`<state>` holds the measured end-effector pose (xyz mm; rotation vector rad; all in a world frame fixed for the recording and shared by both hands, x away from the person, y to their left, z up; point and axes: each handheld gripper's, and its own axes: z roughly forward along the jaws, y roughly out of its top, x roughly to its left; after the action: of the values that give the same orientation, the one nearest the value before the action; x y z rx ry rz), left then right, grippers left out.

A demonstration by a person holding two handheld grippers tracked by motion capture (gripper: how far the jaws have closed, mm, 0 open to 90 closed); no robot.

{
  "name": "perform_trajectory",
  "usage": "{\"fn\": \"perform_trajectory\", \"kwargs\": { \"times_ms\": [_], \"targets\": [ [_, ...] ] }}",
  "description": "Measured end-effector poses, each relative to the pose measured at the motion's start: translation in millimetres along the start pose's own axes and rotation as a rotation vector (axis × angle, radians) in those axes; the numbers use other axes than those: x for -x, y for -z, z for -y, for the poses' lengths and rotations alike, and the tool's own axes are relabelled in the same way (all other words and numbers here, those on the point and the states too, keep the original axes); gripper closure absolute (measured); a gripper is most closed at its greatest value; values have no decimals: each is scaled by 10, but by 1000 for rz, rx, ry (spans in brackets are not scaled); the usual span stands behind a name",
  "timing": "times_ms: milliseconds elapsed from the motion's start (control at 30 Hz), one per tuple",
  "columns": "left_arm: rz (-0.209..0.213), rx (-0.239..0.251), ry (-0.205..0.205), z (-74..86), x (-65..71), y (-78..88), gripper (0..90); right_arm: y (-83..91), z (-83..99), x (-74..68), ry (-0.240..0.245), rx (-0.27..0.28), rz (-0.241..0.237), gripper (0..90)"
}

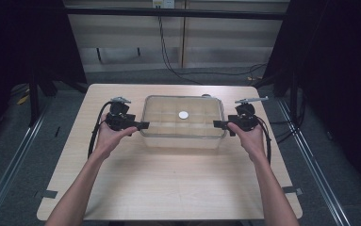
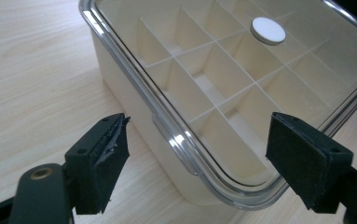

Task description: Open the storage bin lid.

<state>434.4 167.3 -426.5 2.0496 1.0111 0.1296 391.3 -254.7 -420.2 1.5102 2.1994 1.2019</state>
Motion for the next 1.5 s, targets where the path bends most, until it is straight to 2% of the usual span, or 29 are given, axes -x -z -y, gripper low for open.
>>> {"fn": "perform_trajectory", "kwargs": {
  "times_ms": [67, 200, 267, 300, 333, 567, 600, 767, 933, 967, 1067, 1133, 1300, 1400, 1500],
  "targets": [
    [3, -4, 13, -17, -9, -44, 203, -30, -9, 0, -4, -11, 4, 177],
    [4, -28, 9, -44, -6, -118, 199, -69, -17, 6, -11, -22, 3, 172],
    [-22, -44, 12, -42, -15, -181, 209, -126, -17, 10, -13, -48, 15, 176],
    [-22, -44, 12, -42, -15, -181, 217, -126, -17, 10, -13, -48, 15, 176],
    [-2, -43, 17, -30, -26, -206, 216, -166, -14, 10, -14, -71, 30, 177],
    [15, -48, 26, -39, -27, -247, 204, -220, -23, 23, -33, -71, 9, 140],
    [36, -59, 17, -43, -20, -264, 196, -236, -31, 5, -28, -75, 15, 120],
    [16, -58, 14, -66, 20, -311, 163, -253, -44, -3, -31, -81, 22, 104],
    [24, -61, 20, -84, -1, -345, 156, -319, -34, -10, -32, -124, 15, 100],
    [32, -67, 20, -88, -17, -353, 154, -347, -26, -44, -26, -131, 27, 82],
    [45, -67, 25, -91, -31, -367, 152, -364, -27, -39, -33, -113, 37, 83],
    [46, -74, 25, -102, -29, -376, 150, -389, -27, -19, -53, -112, 17, 81],
    [44, -78, 27, -106, -10, -401, 114, -425, -25, -6, -70, -101, 10, 75],
    [29, -72, 32, -110, -5, -398, 138, -418, -9, -37, -43, -58, 56, 77],
    [28, -60, 29, -98, -31, -363, 163, -415, -3, -38, -38, -50, 58, 79]
  ]
}}
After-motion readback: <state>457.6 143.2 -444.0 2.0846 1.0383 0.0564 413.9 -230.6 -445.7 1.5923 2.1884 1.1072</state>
